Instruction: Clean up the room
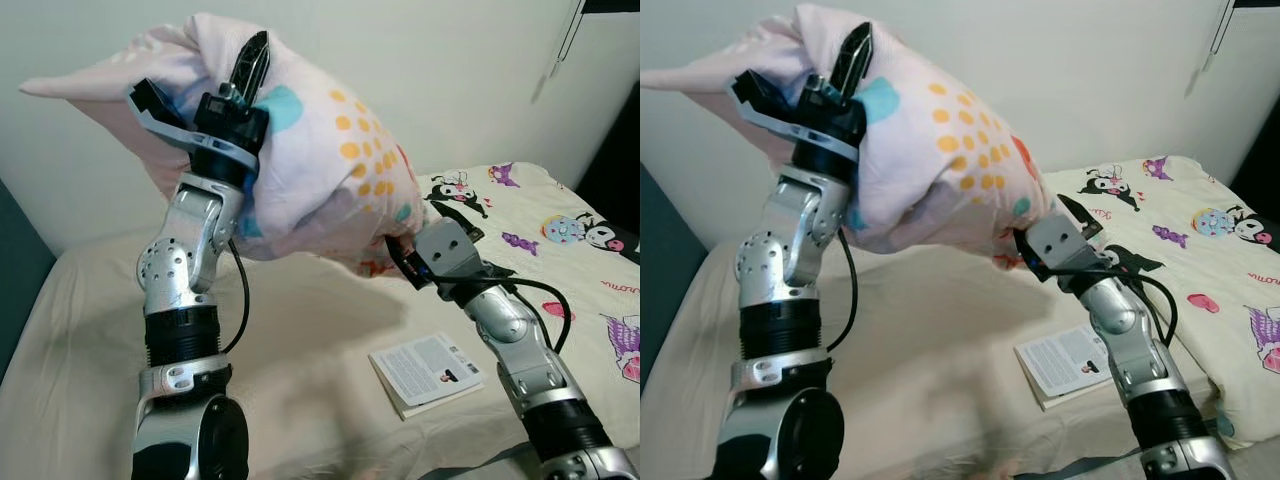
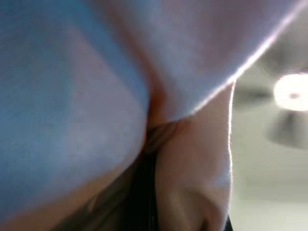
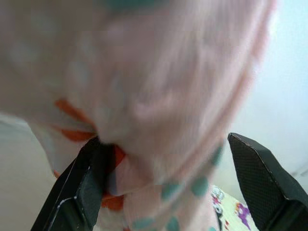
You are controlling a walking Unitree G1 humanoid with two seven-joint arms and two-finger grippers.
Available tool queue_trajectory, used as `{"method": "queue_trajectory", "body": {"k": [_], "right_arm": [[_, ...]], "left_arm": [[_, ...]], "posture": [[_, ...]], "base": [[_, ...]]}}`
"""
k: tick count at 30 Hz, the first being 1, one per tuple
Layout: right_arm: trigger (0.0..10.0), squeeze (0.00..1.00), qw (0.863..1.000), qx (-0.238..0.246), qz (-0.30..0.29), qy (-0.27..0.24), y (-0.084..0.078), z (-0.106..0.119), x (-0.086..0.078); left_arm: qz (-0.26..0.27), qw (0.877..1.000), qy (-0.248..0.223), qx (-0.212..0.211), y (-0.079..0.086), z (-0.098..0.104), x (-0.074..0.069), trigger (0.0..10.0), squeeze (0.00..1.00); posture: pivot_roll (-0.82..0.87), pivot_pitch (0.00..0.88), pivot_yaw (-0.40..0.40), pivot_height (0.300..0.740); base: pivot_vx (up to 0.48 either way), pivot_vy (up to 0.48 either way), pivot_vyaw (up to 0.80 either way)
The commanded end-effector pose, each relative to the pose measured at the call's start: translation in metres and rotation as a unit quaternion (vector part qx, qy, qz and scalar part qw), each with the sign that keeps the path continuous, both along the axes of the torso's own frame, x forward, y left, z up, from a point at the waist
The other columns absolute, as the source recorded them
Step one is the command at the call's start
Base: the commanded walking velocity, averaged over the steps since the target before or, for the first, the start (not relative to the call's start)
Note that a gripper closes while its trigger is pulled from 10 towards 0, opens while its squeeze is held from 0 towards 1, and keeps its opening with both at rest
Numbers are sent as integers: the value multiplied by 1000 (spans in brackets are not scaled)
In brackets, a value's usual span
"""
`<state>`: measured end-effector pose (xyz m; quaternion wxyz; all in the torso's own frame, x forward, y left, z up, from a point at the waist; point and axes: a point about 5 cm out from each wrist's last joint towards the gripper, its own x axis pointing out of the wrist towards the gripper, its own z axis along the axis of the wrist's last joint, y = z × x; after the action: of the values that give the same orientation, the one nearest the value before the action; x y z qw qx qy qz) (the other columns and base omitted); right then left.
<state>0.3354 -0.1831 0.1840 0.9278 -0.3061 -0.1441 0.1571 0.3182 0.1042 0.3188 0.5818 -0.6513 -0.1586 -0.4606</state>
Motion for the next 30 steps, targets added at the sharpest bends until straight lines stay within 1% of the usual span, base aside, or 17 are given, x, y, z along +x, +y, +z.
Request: {"method": "queue_trajectory", "body": {"k": [1,3,4,5,7,12,13,17,18,20,25,26,28,29,30], "right_arm": [[10000,0,1000,15,21,7,5,2,3],[10000,0,999,14,43,23,11,-1,3],[10000,0,999,14,43,23,11,-1,3],[10000,0,998,8,55,31,13,-4,2],[10000,0,997,2,66,42,16,-8,1],[10000,0,997,-8,64,45,15,-9,2],[0,0,997,-11,61,42,13,-9,2],[0,0,998,-15,51,34,8,-7,5],[0,0,998,-15,51,34,8,-7,5],[0,0,998,-18,53,33,8,-7,5],[0,0,997,-20,60,33,9,-6,6],[0,0,997,-20,62,32,10,-5,6],[0,0,997,-20,64,32,10,-5,6],[0,0,997,-20,64,32,10,-5,6],[0,0,997,-20,64,31,10,-5,6]], "left_arm": [[-62,995,-62,-37,-15,6,-22,10000,0],[-79,993,-83,-21,-18,4,-30,10000,0],[-79,993,-83,-21,-18,4,-30,10000,0],[-86,992,-95,-14,-19,4,-35,10000,0],[-98,989,-109,-9,-21,4,-40,10000,0],[-109,987,-121,-10,-19,5,-42,10000,0],[-112,986,-126,-15,-18,6,-43,10000,0],[-142,977,-157,-38,-11,12,-53,10000,0],[-142,977,-157,-38,-11,12,-53,10000,0],[-153,973,-167,-45,-9,13,-57,10000,0],[-152,972,-172,-46,-8,11,-60,10000,0],[-149,973,-171,-47,-7,10,-61,10000,0],[-127,976,-173,-35,-5,8,-60,10000,0],[-127,976,-173,-35,-5,8,-60,10000,0],[-108,981,-161,-13,-6,2,-56,10000,1000]], "posture": [[18,17,-20,740],[18,18,-24,740],[18,18,-24,740],[18,16,-27,740],[17,16,-29,740],[17,15,-31,740],[17,15,-31,740],[22,13,-35,740],[22,13,-35,740],[22,13,-36,740],[21,10,-36,740],[18,10,-35,740],[18,8,-36,740],[18,8,-36,740],[17,8,-34,740]], "base": [[0,0,0],[0,0,0],[0,0,0],[0,0,0],[0,0,0],[0,0,0],[0,0,0],[0,0,0],[0,0,0],[0,0,0],[0,0,0],[0,0,0],[0,0,0],[0,0,0],[0,0,0]]}}
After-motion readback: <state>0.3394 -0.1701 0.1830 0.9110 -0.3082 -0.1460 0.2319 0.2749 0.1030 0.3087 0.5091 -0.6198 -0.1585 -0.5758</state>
